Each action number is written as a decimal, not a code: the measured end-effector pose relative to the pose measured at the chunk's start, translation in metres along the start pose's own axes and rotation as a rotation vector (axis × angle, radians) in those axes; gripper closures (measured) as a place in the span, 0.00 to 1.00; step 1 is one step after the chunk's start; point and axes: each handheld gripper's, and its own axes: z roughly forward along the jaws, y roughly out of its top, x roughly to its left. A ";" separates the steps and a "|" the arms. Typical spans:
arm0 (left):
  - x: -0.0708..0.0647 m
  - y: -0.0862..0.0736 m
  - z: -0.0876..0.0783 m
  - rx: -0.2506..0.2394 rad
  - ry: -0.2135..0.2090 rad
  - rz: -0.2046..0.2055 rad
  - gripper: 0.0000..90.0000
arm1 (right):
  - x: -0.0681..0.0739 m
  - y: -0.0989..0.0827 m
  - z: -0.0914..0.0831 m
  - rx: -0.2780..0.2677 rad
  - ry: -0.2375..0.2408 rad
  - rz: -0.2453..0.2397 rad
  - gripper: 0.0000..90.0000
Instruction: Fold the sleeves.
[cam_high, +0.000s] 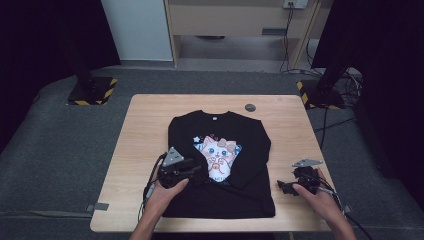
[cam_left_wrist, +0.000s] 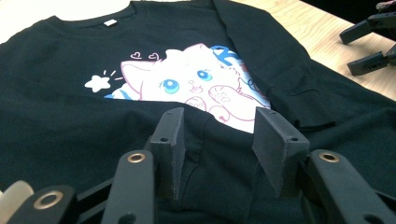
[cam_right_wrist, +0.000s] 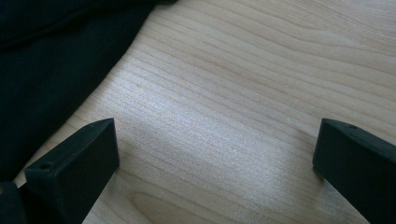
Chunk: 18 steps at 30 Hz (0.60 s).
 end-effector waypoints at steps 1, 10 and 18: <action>0.000 0.000 0.000 0.002 0.005 0.004 0.59 | 0.000 0.000 0.000 0.000 0.000 0.000 0.00; 0.001 -0.014 0.014 0.044 0.050 0.008 0.52 | 0.000 0.000 0.000 -0.004 -0.003 0.002 0.00; -0.009 -0.022 0.035 0.093 0.064 0.041 0.47 | 0.001 -0.002 0.000 -0.015 -0.006 0.010 0.00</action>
